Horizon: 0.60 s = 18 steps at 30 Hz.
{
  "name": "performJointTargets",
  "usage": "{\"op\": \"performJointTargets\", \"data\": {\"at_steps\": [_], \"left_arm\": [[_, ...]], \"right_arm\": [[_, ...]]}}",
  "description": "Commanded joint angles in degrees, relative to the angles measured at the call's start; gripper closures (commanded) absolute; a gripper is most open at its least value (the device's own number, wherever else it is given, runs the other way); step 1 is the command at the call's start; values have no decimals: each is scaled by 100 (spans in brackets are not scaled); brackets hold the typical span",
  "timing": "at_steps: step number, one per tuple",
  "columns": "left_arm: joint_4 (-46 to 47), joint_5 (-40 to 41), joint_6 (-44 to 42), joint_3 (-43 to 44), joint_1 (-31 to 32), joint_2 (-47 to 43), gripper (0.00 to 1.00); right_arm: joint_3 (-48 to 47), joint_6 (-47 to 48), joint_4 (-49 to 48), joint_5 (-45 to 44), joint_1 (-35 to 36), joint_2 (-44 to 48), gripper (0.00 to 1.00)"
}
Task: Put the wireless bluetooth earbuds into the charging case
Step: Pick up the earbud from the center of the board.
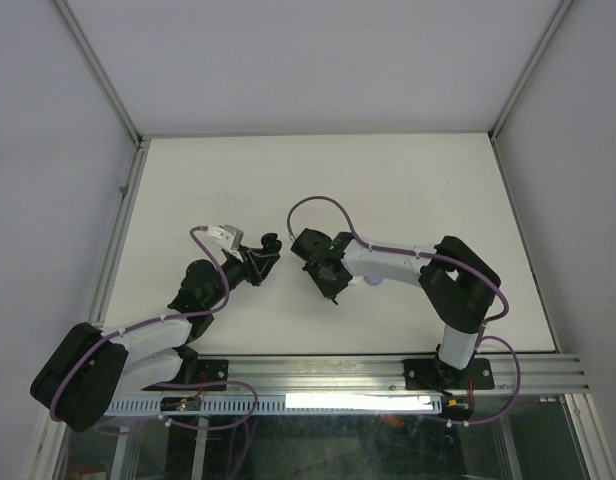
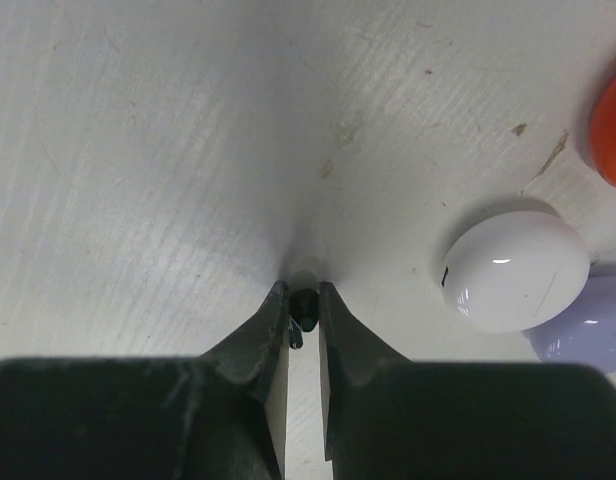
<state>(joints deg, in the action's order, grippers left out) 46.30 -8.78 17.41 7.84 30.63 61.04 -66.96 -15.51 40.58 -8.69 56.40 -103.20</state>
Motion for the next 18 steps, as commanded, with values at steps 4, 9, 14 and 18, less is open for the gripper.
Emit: {"op": "performJointTargets", "data": {"at_steps": [4,9,14,18], "left_arm": [[913,-342,61,-159,-49,-193,100],[1188,-534,33,-236,-49,-219,100],[1605,-772,-19,-335,-49,-201,100],[1926,-1009,-54,-370,-53,-143,100]], "right_arm": [[226,-2,-377,98,16,985,90],[458,41,-889,78,-43,1599,90],[600,214,-1517,-28,-77,2261,91],[715,334,-2048,-132,-77,2788,91]]}}
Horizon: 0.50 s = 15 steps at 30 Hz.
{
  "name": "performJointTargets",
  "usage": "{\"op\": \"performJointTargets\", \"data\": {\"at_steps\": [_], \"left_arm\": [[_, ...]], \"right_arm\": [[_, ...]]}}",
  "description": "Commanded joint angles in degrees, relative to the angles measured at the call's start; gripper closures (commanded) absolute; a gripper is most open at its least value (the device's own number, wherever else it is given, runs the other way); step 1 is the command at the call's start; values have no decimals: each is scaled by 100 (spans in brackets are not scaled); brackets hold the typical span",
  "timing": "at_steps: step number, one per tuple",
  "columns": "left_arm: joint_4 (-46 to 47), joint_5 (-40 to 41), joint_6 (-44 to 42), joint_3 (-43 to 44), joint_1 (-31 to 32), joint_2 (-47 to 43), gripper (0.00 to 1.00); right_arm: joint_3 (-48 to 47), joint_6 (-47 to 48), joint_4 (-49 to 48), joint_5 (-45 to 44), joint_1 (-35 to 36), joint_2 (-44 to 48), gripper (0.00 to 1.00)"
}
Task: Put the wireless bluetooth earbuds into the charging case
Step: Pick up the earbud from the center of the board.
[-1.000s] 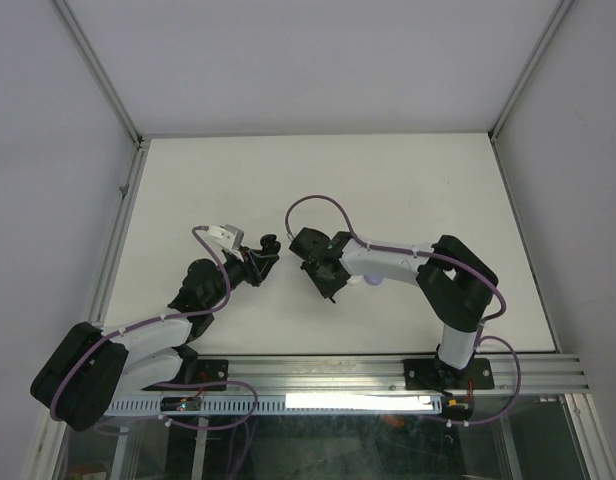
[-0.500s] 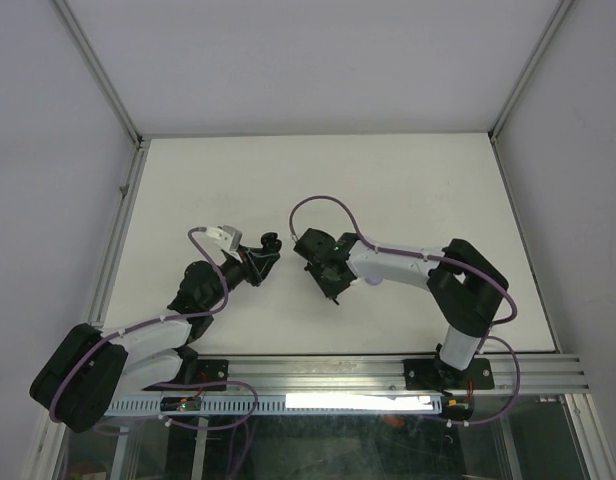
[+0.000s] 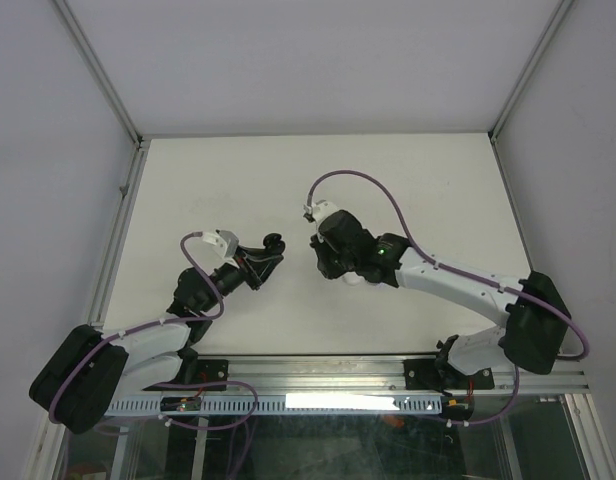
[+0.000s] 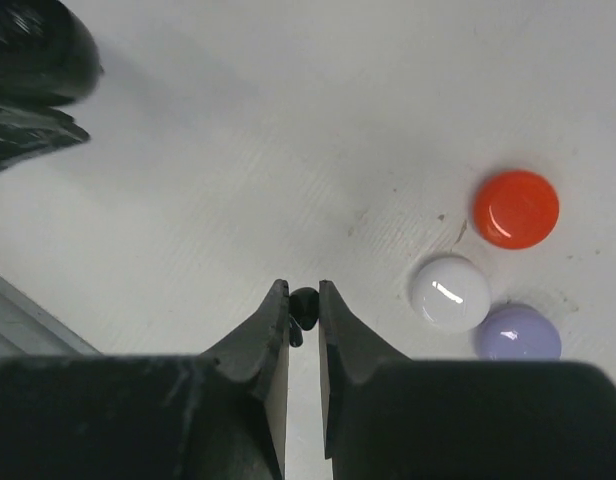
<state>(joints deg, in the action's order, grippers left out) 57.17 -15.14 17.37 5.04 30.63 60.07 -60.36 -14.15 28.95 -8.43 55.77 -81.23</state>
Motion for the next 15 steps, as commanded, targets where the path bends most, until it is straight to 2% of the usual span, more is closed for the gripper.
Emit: {"op": "performJointTargets", "data": {"at_steps": [1,7,11,15], "left_arm": [[961,-436,-51,-105,-49,-10,100],[1472,-777,26,-33,-49,309,100],[2106,-1211,186,9,-49,638,100],[2307,-1551,221,161,-49,831,100]], "right_arm": [[95,235,-1119,-167,-13,728,91],[523,449,-2292,-169,-13,1463,91],[854,552,-3237,117,-14,1855,91],[1115,632,-3985,395,-8,1986,91]]}}
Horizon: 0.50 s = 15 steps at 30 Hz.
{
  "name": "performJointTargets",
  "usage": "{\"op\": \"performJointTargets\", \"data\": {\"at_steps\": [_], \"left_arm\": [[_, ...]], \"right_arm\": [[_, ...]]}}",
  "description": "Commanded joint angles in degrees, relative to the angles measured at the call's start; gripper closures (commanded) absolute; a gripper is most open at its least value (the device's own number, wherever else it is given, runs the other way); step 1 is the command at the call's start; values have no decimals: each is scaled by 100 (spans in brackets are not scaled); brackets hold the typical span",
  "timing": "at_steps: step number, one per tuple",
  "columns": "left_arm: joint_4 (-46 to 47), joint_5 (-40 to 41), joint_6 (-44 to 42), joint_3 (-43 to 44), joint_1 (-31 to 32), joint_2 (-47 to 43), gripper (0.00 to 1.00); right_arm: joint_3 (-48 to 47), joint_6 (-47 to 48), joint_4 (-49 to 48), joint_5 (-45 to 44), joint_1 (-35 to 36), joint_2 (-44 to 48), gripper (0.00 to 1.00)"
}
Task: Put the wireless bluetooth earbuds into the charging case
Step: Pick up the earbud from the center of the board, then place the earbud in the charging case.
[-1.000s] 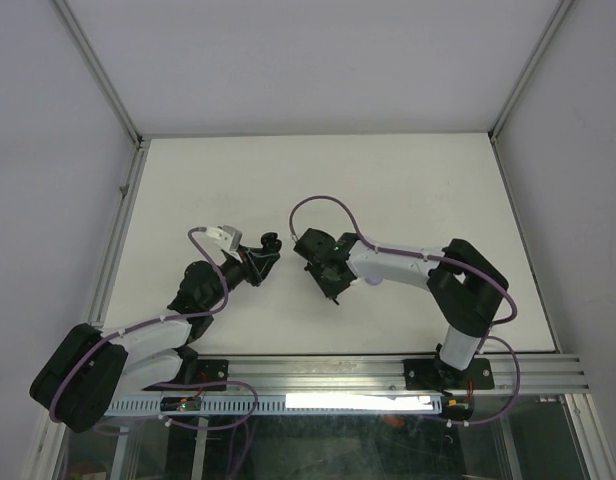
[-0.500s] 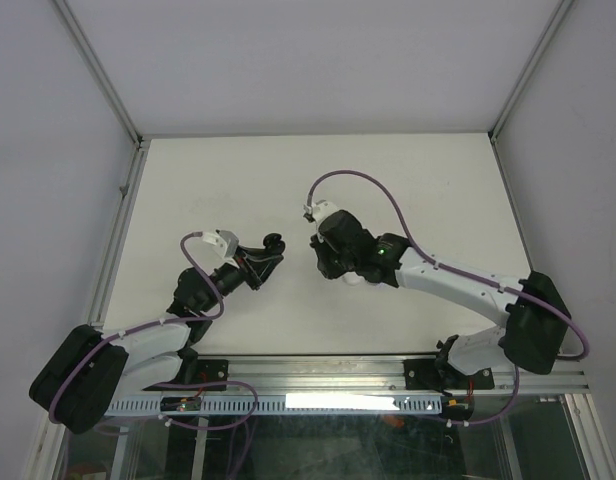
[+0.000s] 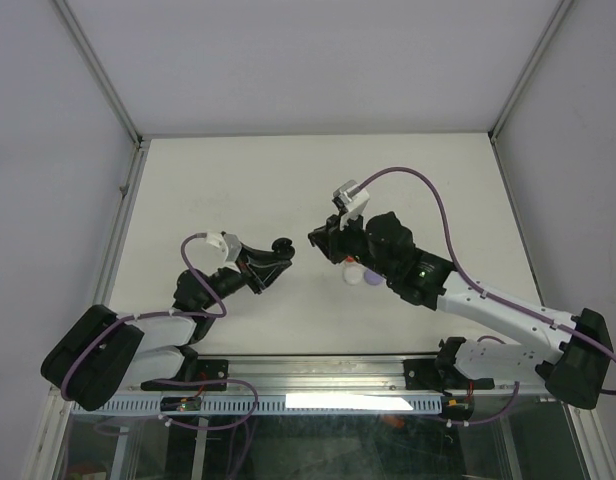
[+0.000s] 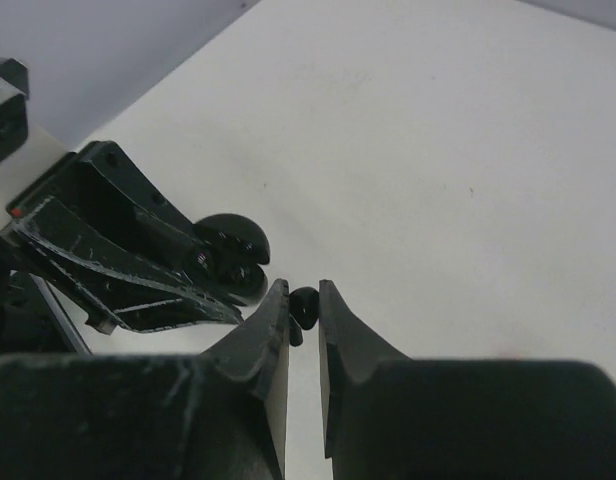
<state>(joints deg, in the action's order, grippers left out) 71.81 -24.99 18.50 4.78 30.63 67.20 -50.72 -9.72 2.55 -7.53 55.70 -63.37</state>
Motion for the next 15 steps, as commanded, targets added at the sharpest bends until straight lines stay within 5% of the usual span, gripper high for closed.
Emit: {"op": "performJointTargets", "data": {"at_steps": [1,15], "left_arm": [[872,-608,119,216,-49,136,100],[1036,-700,745,392,-49,197,100]], "right_arm": [[199,201,-1549,392,3,202,91],[914,248,-3275,1207,28,139,90]]}}
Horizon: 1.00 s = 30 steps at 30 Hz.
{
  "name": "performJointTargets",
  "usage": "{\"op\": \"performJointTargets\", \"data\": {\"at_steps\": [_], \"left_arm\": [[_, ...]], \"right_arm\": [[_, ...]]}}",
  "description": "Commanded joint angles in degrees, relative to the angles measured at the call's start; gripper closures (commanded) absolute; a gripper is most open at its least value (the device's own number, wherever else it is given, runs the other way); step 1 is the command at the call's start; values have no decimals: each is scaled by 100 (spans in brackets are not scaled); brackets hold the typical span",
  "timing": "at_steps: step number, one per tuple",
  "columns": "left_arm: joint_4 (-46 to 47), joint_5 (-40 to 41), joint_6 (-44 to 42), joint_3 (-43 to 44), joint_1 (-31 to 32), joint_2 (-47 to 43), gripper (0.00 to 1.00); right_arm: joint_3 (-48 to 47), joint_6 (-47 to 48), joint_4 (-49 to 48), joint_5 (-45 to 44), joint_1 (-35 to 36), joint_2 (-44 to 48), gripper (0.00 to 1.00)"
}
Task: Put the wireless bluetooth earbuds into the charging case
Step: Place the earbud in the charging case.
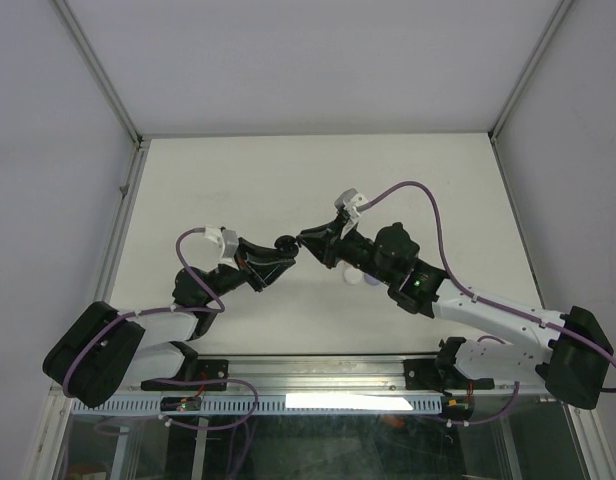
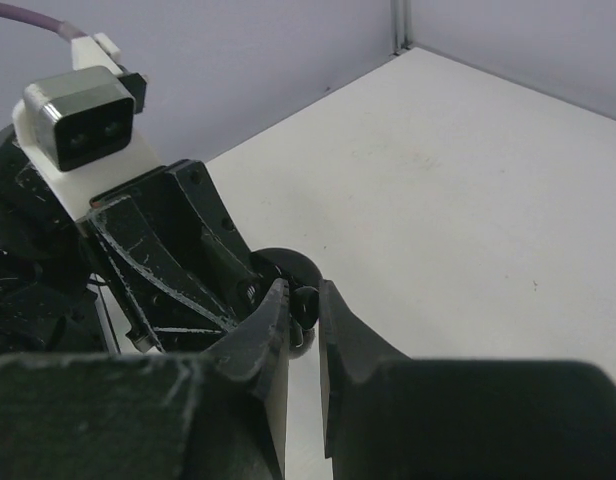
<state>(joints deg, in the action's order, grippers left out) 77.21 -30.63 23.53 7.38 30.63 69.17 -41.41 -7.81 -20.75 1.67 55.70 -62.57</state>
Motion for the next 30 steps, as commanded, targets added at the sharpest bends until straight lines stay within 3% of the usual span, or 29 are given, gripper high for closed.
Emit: {"op": "performJointTargets", "data": {"at_steps": [1,30], "left_arm": [[498,-136,260,141,-50,-1,100],[866,-129,574,67,-49,-18,100]], "right_arm": [[-24,41,-980,311,26,34,90],[139,6,-1563,782,81,-438,89]]}}
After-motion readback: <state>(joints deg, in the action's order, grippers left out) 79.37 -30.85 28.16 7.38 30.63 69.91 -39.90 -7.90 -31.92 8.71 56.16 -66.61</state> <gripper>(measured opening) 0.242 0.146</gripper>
